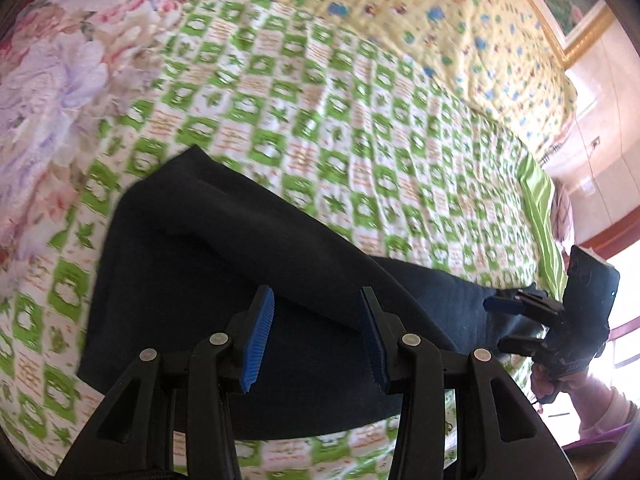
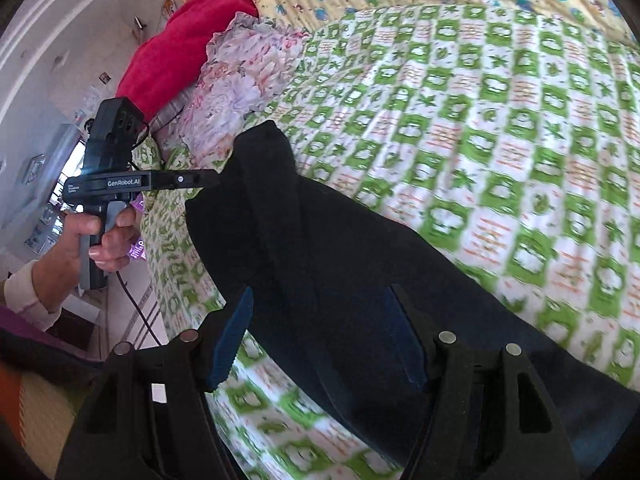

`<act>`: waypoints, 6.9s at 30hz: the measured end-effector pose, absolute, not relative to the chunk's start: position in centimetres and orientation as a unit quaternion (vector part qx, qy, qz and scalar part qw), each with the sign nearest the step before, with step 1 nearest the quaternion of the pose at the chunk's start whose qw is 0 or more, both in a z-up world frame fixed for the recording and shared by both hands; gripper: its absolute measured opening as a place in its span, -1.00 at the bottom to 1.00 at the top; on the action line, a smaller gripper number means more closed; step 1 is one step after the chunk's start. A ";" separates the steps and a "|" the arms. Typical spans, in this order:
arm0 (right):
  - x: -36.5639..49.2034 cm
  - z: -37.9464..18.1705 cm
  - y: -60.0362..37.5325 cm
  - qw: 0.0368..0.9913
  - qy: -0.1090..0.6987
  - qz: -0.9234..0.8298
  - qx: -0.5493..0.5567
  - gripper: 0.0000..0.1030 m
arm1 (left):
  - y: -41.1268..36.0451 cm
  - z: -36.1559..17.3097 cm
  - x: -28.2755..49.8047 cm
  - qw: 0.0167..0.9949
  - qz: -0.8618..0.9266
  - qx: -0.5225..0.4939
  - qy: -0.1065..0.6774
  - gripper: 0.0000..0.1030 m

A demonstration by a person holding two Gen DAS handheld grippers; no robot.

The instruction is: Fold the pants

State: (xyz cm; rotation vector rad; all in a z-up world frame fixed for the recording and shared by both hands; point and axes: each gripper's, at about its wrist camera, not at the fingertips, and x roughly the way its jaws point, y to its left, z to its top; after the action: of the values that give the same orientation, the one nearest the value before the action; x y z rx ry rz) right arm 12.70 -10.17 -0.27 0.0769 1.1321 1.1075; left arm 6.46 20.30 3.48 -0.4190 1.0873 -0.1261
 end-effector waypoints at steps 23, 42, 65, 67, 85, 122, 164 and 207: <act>15.7 -2.7 -0.6 0.668 0.554 0.495 0.035 0.33 | 30.2 -1.6 18.8 0.777 -0.095 -0.149 0.604 0.13; 14.7 -1.0 1.7 0.666 0.527 0.528 0.016 -0.86 | 29.7 -0.1 16.8 0.792 -0.136 -0.117 0.583 -0.69; 11.8 -1.9 2.4 0.686 0.531 0.497 -0.017 0.00 | 29.6 2.2 7.9 0.829 -0.111 -0.164 0.523 -0.82; 11.6 -2.5 2.7 0.678 0.539 0.499 -0.016 -0.50 | 29.7 2.1 7.6 0.829 -0.109 -0.166 0.522 -0.82; 4.7 -2.7 4.0 0.625 0.527 0.562 -0.123 -0.63 | 31.1 -0.5 -0.5 0.833 -0.024 -0.233 0.501 -0.70; 19.7 -3.2 -0.9 0.716 0.559 0.419 0.002 -0.21 | 30.8 -2.3 -5.8 0.758 0.156 -0.403 0.488 -0.01; 16.2 -0.7 1.9 0.780 0.477 0.396 -0.079 -0.35 | 31.3 -0.3 -4.2 0.845 0.144 -0.283 0.431 -0.24; 5.5 -1.9 -31.1 0.818 0.520 0.119 0.217 0.04 | -2.5 4.1 10.8 0.816 -0.230 -0.071 0.525 0.24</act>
State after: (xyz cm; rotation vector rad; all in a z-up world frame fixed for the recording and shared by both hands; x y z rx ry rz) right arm 5.46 -31.10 -1.90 0.4619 1.1076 0.2533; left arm 10.75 -2.48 4.12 -0.1509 1.1198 -0.4904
